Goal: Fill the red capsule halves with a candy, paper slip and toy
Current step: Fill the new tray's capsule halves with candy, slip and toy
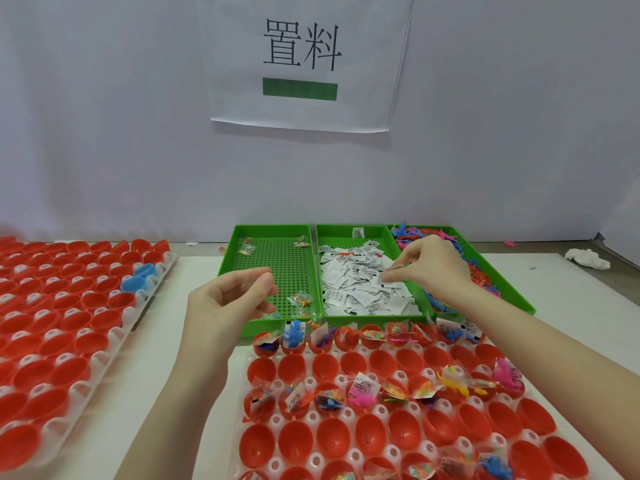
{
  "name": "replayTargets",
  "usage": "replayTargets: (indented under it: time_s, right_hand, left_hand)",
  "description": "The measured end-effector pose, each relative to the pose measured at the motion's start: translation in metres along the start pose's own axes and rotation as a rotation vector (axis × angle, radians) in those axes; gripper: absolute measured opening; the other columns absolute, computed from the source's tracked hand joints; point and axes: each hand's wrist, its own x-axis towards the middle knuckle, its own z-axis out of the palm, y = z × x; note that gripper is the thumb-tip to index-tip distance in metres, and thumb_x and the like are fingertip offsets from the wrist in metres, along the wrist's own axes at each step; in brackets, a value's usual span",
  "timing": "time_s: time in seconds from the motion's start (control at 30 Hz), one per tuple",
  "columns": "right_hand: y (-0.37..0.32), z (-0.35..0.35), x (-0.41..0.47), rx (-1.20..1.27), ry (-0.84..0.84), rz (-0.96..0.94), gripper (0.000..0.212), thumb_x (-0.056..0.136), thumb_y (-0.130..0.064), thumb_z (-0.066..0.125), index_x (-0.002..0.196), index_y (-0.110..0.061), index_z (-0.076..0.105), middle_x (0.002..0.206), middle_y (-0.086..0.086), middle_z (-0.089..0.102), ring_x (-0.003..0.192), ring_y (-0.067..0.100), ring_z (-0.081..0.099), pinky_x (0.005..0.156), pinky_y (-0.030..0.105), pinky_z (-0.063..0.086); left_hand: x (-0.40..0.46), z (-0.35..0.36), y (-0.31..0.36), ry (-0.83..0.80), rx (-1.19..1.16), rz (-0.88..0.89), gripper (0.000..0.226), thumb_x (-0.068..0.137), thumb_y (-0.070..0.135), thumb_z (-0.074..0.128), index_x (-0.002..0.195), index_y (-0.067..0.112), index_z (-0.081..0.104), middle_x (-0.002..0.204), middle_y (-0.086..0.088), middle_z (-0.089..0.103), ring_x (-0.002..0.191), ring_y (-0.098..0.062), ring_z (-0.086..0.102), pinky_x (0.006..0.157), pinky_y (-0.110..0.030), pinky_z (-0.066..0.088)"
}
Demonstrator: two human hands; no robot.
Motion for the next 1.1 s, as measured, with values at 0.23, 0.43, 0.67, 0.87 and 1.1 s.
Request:
replayTargets:
  time_s: [0.23,0.43,0.67,0.87,1.1]
  right_hand:
    - [-0.004,0.0,0.0,0.002,-0.02,-0.046,0.024,0.084,-0.034,0.065,0.078,-0.012,0.075,0.029,-0.012,0.04,0.039,0.009,0.032,0.055,0.026,0.039]
    - [-0.018,-0.013,-0.016,0.24,0.017,-0.084,0.017,0.087,-0.017,0.062,0.076,-0.009,0.072,0.029,-0.011,0.03,0.034,0.005,0.028,0.06,0.016,0.041]
    - [-0.057,-0.029,-0.095,0.198,0.197,-0.59,0.013,0.079,-0.026,0.067,0.087,-0.02,0.076,0.043,-0.012,0.049,0.042,0.003,0.035,0.048,0.011,0.028]
    - [-0.044,-0.042,-0.126,0.08,0.212,-0.708,0.024,0.084,-0.022,0.055,0.096,-0.015,0.074,0.051,-0.008,0.058,0.044,0.003,0.045,0.043,0.023,0.041]
    - [-0.031,-0.067,-0.142,0.5,-0.282,-0.397,0.04,0.074,-0.025,0.047,0.106,-0.041,0.065,0.056,-0.01,0.061,0.054,0.003,0.055,0.052,0.012,0.039]
  left_hand:
    - [-0.003,0.004,0.003,-0.016,-0.005,-0.036,0.009,0.081,0.019,0.065,0.089,0.017,0.07,0.069,0.003,0.071,0.054,-0.002,0.06,0.052,-0.01,0.046]
    - [-0.008,0.013,0.011,-0.105,-0.123,-0.248,0.008,0.081,0.016,0.062,0.08,0.014,0.07,0.073,-0.002,0.073,0.064,-0.005,0.068,0.068,-0.019,0.051]
    - [-0.038,0.045,0.036,-0.355,-0.429,-0.351,0.017,0.067,0.012,0.064,0.077,0.005,0.076,0.079,-0.011,0.072,0.069,-0.011,0.07,0.056,-0.011,0.051]
    - [-0.058,0.066,0.043,-0.43,-0.503,-0.377,0.018,0.068,0.018,0.062,0.069,0.005,0.075,0.073,-0.008,0.07,0.065,-0.01,0.068,0.057,-0.016,0.053]
    - [-0.073,0.075,0.045,-0.558,-0.435,-0.313,0.024,0.068,0.022,0.061,0.078,0.005,0.075,0.069,-0.003,0.07,0.066,-0.007,0.067,0.064,-0.013,0.052]
